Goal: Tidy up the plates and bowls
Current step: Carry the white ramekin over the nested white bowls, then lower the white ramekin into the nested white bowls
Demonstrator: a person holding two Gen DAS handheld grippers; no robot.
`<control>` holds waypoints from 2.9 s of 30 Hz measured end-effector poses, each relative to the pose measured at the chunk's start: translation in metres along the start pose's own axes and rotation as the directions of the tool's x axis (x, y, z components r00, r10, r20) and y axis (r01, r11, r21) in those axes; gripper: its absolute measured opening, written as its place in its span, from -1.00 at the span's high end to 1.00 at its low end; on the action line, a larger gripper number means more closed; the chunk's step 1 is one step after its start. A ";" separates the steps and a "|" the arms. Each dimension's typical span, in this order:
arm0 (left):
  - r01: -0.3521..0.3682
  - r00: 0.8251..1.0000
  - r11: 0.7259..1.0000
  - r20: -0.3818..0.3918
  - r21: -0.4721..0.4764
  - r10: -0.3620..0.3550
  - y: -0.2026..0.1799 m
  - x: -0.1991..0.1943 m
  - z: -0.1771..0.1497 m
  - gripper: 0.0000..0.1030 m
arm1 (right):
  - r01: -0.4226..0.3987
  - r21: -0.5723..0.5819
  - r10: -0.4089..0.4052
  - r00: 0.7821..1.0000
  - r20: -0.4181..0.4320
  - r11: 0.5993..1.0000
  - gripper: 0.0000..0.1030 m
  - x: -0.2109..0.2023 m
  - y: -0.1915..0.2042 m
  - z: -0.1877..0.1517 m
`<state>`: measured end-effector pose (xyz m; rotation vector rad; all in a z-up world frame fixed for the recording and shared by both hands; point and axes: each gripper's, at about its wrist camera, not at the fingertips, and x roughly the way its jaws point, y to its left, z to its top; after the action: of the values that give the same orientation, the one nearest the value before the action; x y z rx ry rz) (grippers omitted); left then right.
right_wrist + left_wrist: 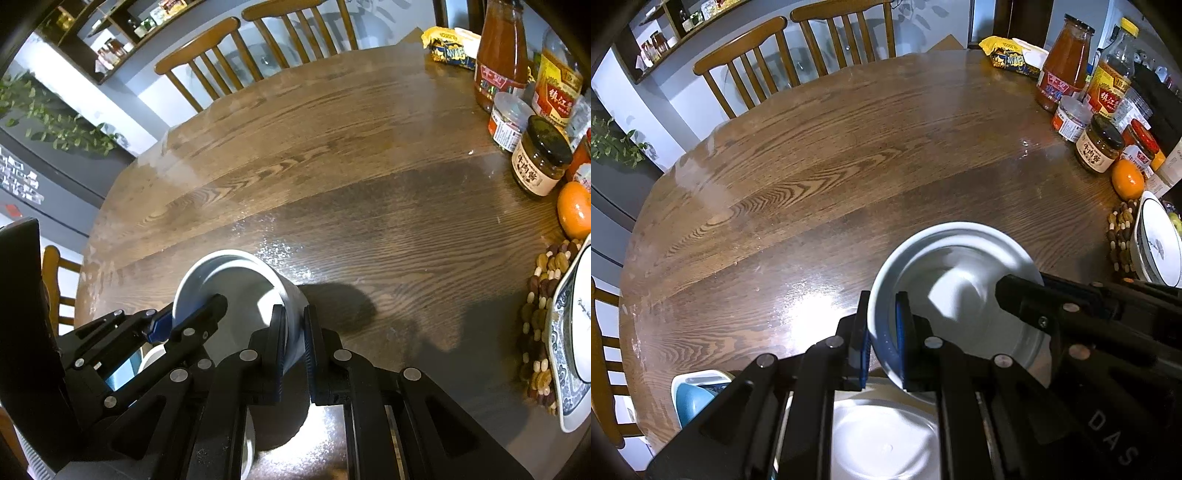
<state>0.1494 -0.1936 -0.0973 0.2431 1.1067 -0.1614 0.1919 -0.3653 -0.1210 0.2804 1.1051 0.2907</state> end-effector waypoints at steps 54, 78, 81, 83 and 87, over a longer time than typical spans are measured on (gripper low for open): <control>-0.056 0.975 0.998 0.213 -0.036 0.062 0.030 -0.105 -0.107 0.81 | -0.001 -0.151 0.025 0.987 0.158 0.989 0.79 -0.076 0.071 -0.100; -0.014 0.995 0.998 0.095 -0.062 0.020 0.040 -0.074 -0.107 0.80 | 0.015 -0.165 -0.003 0.997 0.072 0.986 0.79 -0.046 0.075 -0.098; -0.016 0.997 0.998 0.079 -0.060 0.021 0.039 -0.069 -0.105 0.80 | 0.012 -0.162 -0.003 0.998 0.055 0.987 0.79 -0.042 0.074 -0.095; -0.007 0.998 0.998 0.060 -0.063 0.011 0.040 -0.064 -0.103 0.80 | 0.009 -0.157 -0.003 0.999 0.041 0.988 0.79 -0.037 0.073 -0.094; 0.018 1.000 0.997 0.024 -0.076 -0.016 0.041 -0.054 -0.102 0.80 | 0.011 -0.147 -0.008 1.000 0.018 0.989 0.79 -0.029 0.070 -0.092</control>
<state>0.0477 -0.1254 -0.0873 0.1631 1.0901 -0.1365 0.0908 -0.3040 -0.1104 0.1459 1.0620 0.3588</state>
